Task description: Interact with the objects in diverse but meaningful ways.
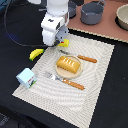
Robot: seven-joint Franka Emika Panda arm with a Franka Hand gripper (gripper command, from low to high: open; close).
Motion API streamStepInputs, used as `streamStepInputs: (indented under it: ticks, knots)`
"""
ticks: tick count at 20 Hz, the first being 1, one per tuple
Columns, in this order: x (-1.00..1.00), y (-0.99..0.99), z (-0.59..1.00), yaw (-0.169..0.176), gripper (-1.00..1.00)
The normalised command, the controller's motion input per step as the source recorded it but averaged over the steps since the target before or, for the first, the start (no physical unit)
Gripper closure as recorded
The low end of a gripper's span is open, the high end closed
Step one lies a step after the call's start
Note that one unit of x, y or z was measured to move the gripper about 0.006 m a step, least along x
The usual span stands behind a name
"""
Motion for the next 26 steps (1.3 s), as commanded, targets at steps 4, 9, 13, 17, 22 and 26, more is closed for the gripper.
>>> streamStepInputs:
  ticks: [4,9,13,17,22,26]
  knots:
    - [0.2,0.0,-0.02,0.022,1.0]
    - [0.19,0.0,-0.01,0.019,1.0]
    - [0.18,0.0,-0.04,0.019,1.0]
    - [0.2,0.01,-0.03,0.017,1.0]
    - [0.05,0.14,0.56,0.003,1.0]
    - [-0.01,0.29,1.0,0.0,1.0]
